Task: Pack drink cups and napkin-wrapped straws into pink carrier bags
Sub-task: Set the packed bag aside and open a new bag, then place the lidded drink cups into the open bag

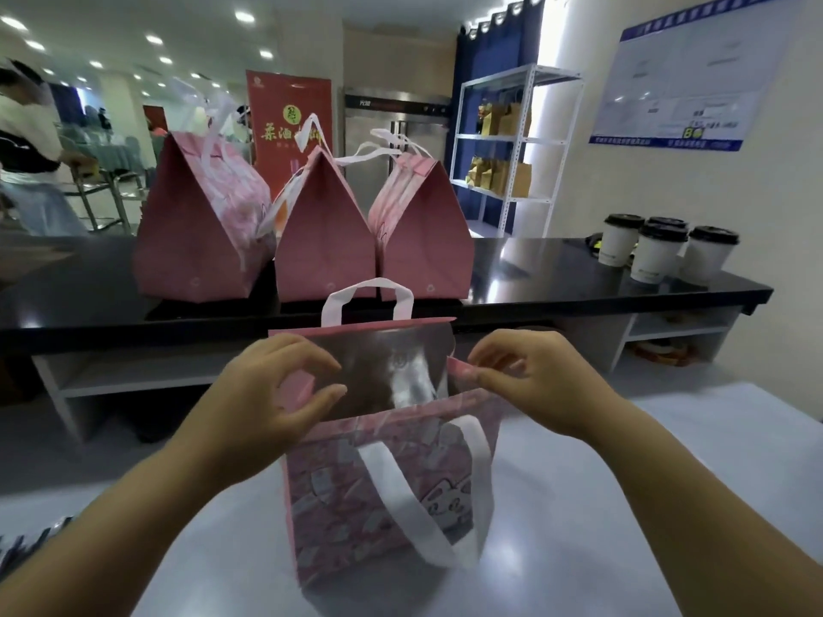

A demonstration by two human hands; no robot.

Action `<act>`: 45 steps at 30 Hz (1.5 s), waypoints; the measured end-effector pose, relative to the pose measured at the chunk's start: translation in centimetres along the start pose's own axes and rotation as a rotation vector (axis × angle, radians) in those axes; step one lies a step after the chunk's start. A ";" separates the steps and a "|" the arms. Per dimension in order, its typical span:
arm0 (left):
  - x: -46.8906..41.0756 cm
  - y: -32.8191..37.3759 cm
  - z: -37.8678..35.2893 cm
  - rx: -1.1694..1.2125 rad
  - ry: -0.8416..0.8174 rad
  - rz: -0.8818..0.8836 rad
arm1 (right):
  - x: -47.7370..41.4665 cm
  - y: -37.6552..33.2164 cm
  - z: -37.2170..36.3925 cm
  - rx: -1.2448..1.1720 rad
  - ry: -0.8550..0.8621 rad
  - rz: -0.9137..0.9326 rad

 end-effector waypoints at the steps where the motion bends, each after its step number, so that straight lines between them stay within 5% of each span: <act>1: -0.7 0.6 0.1 0.021 0.009 -0.029 | -0.2 0.4 0.3 -0.025 0.035 0.001; 8: -7.2 5.8 -2.3 0.159 -0.010 -0.165 | -0.8 4.4 3.2 -0.129 0.246 -0.057; 19: -18.5 14.8 -13.0 0.122 -0.101 -0.320 | -0.3 18.3 12.0 -0.059 0.239 -0.140; 31: -28.3 20.1 -28.3 0.081 -0.142 -0.111 | -2.1 35.7 21.1 0.147 0.170 -0.286; 45: -36.7 18.8 -36.9 0.158 -0.017 0.051 | -14.5 46.0 24.7 0.392 0.292 -0.361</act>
Point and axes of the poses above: each hand's wrist, its own x-axis away from the middle knuckle, its own z-axis out of the back of the hand, y = z × x, the point moved 1 cm from there along -x, towards the middle knuckle, and after that the axes turned 2 degrees about y, right-handed, at the moved point
